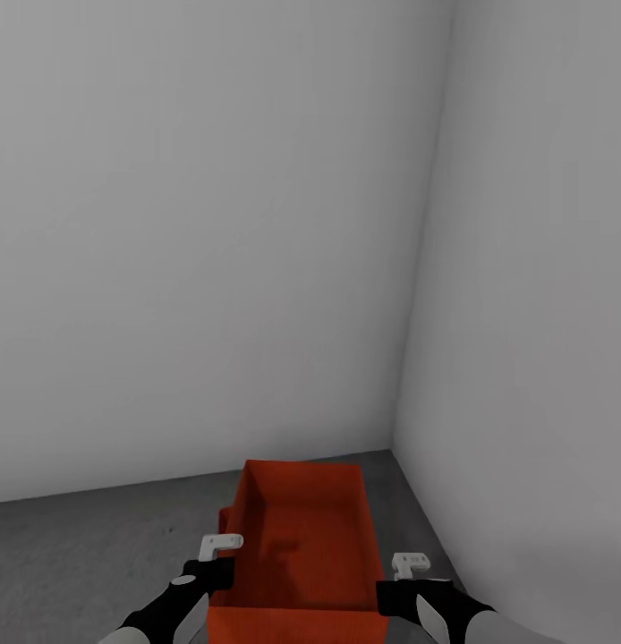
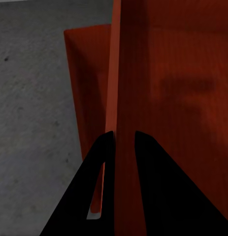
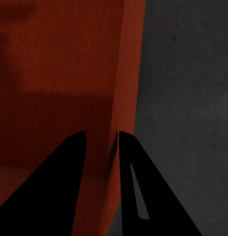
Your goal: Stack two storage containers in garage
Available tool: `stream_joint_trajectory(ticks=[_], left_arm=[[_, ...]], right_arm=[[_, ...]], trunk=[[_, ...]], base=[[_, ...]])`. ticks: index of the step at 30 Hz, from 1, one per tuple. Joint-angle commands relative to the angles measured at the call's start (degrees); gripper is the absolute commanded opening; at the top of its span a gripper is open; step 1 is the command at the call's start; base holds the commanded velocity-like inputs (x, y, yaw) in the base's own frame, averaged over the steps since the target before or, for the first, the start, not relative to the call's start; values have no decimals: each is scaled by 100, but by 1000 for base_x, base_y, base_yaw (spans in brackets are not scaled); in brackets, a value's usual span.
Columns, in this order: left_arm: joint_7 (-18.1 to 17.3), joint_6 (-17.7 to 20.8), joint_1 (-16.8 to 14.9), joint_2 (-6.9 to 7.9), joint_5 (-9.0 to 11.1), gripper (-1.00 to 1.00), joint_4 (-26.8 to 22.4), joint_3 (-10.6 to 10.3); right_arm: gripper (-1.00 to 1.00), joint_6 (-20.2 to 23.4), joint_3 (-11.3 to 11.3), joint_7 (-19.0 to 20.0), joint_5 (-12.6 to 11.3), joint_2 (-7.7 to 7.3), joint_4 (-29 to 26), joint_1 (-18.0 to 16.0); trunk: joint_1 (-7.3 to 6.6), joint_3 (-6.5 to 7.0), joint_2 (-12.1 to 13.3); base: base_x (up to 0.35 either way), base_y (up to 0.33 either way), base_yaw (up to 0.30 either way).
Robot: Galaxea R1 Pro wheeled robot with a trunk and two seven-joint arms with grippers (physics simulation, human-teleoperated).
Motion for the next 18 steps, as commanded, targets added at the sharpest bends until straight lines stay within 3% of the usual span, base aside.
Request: stream_joint_trajectory(ticks=[1,18], left_arm=[[-134,7,0,11,132,-100,16,-167],[-134,7,0,10,132,-100,16,-167]], right_arm=[[-100,-78,-47,462,-60,-234,-314,-4],[-100,-78,-47,462,-59,-234,-314,-4]], trunk=[[22,-25,-44],[395,-330,-726]], base=[[0,0,0],[0,0,0]])
